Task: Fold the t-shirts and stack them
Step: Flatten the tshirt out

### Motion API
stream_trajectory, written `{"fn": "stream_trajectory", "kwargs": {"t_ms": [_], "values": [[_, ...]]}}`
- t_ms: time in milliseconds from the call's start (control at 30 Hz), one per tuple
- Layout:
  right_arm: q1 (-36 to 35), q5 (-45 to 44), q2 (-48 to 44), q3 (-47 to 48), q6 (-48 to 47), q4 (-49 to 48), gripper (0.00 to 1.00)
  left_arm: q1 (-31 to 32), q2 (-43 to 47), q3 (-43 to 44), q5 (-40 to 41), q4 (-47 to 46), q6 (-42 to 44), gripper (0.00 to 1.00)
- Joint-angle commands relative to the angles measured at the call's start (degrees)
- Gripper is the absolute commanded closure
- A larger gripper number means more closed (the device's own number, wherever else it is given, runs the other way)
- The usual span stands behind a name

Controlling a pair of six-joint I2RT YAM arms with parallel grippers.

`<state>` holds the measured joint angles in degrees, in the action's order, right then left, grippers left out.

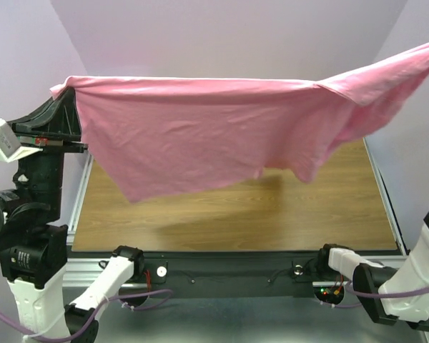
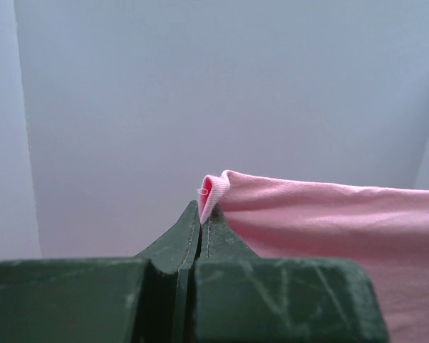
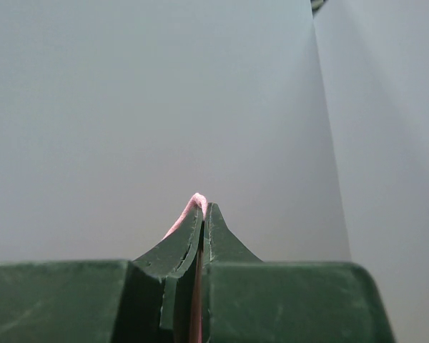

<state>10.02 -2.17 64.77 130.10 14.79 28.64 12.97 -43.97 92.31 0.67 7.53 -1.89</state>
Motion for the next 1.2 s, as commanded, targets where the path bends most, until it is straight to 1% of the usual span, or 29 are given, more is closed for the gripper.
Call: {"fn": "stream_trajectory", "kwargs": {"t_ms": [0,133,167,233,267,333,433,467,533,567,600,633,700,800,833,867,900,967,1100,1167], "values": [[0.3,-2.0,2.3,2.3,-2.4,-3.8,0.99,0.8,-1.9,0.2,0.6,-1.6,2.9,1.00],[0.3,-0.1,6.4,2.9,-2.7,-4.0,0.99,0.8,-6.2,0.8,1.3,-0.4,2.9,1.00],[0.3,1.2,8.7,2.9,-3.1,-4.0,0.99,0.8,-8.7,0.5,1.2,-0.3,2.6,1.00],[0.3,1.9,11.3,1.6,-3.8,-4.0,0.99,0.8,-12.2,-1.0,2.1,-1.9,2.1,1.00],[0.3,3.7,12.6,0.4,-4.2,-4.0,0.99,0.8,-13.4,-2.0,2.4,-2.8,2.1,1.00],[0.4,4.5,15.9,-4.2,-5.3,-4.5,0.99,0.8,-17.0,-5.6,3.8,-6.0,-0.3,1.00],[0.3,6.1,22.0,-8.4,-5.9,-4.8,0.99,0.7,-23.8,-9.9,5.9,-7.2,-1.6,1.00],[0.3,7.8,23.3,-11.5,-6.4,-5.1,0.99,0.7,-25.5,-10.8,6.2,-7.3,-1.9,1.00],[0.3,9.5,27.4,-15.3,-6.6,-5.6,0.99,0.7,-28.7,-15.2,7.6,-9.9,-2.1,1.00],[0.3,9.9,28.6,-17.1,-6.5,-7.0,0.99,0.6,-31.8,-17.1,8.1,-12.9,-2.2,1.00],[0.3,11.0,30.0,-21.4,-5.7,-8.2,0.99,0.4,-33.5,-20.2,8.6,-14.3,-2.4,1.00],[0.3,11.6,32.5,-23.0,-5.5,-10.2,0.99,-0.3,-37.1,-21.1,8.6,-15.9,-2.9,1.00],[-0.1,12.0,35.6,-25.2,-6.4,-11.2,0.99,-1.1,-41.2,-21.7,8.2,-16.6,-3.2,1.00],[-0.4,12.1,42.8,-24.3,-8.0,-11.7,0.99,-2.3,-49.7,-18.9,7.0,-18.2,-3.2,1.00],[-0.5,12.4,46.3,-23.8,-8.4,-11.8,0.99,-2.7,-54.4,-17.4,6.6,-17.2,-3.1,1.00],[-0.7,13.1,47.6,-23.5,-9.1,-11.8,0.99,-2.8,-56.5,-15.7,6.5,-16.6,-2.8,1.00],[-0.9,13.3,49.3,-22.9,-9.4,-11.9,0.99,-2.7,-58.6,-12.1,6.3,-16.1,-2.3,1.00],[-1.2,13.7,53.1,-21.1,-10.1,-11.9,0.99,-2.7,-63.5,-9.6,5.8,-15.7,-2.1,1.00],[-1.4,14.4,57.8,-18.9,-9.4,-12.2,0.99,-2.8,-69.6,-3.0,4.7,-13.5,-1.4,1.00],[-1.5,14.7,59.5,-17.7,-9.0,-12.3,0.99,-2.9,-71.3,-2.1,4.9,-13.3,-1.0,1.00]]}}
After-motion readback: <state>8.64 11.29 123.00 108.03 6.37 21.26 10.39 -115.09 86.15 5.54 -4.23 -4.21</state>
